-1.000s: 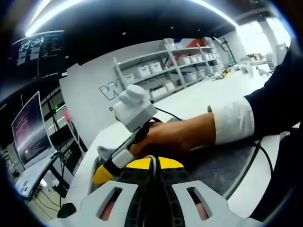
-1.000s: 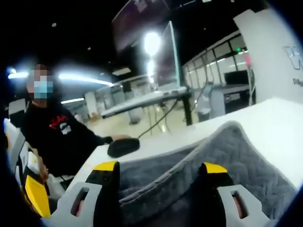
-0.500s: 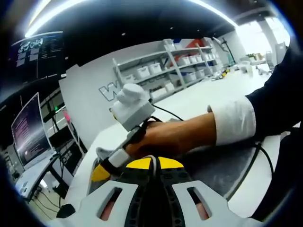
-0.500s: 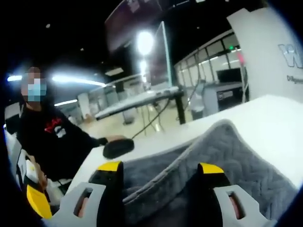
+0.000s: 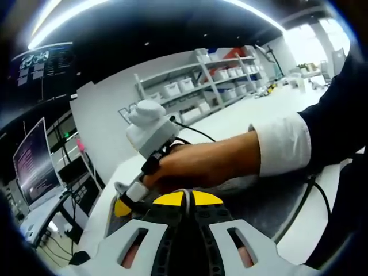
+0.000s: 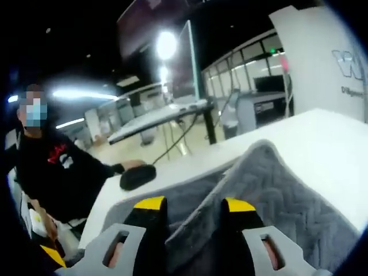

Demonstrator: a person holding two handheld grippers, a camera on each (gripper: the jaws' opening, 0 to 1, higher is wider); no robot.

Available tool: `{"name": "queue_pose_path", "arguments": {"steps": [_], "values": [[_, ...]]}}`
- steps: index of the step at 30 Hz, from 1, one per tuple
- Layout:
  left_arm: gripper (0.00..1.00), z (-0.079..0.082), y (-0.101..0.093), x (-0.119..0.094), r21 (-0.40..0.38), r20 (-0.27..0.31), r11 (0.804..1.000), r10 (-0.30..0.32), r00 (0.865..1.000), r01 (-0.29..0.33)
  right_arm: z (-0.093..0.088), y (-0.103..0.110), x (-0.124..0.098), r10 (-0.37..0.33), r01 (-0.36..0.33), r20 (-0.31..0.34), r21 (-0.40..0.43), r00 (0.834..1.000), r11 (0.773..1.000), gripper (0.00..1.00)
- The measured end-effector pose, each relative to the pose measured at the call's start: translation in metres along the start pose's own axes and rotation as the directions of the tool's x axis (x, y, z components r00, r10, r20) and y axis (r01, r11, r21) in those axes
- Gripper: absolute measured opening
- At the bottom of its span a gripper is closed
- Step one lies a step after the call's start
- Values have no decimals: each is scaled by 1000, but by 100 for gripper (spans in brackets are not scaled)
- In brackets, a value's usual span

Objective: Open the folded towel by lifting each exposed corner and separating the folded layers until the towel lies flat within the target outline without major curled edges

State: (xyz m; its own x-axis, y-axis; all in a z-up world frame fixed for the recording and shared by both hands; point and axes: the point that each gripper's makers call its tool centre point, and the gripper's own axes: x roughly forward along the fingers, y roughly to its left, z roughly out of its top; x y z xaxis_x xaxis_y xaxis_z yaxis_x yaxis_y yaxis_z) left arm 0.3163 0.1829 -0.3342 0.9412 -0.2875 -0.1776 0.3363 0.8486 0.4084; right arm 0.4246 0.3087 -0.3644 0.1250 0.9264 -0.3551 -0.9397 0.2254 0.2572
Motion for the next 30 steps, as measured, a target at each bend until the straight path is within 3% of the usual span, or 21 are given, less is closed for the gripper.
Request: {"name": "queue_pose_path", "arguments": {"steps": [3,15,22,26,30], "values": [[2,3,-3,0,3,10,1000,-4,1000,4,3,-1,-3,17,-19,22,83,1000,996,28],[2,12,-14,3,32,37,999,-8,999,7,-9,-20,-18,-44,50,-56,112,997,992,25],[2,12,-16,4,50,41,998,-29,999,27,-6,-25,-27,-91,95,-102,38,991,995,31],[2,11,-16,4,71,33,997,-33,999,30,-20,-33,-30,-151,144,-201,-51,968,988,37],[2,13,-14,2,78,36,996,-43,998,40,-26,-39,-29,-167,158,-214,-56,963,986,35]]}}
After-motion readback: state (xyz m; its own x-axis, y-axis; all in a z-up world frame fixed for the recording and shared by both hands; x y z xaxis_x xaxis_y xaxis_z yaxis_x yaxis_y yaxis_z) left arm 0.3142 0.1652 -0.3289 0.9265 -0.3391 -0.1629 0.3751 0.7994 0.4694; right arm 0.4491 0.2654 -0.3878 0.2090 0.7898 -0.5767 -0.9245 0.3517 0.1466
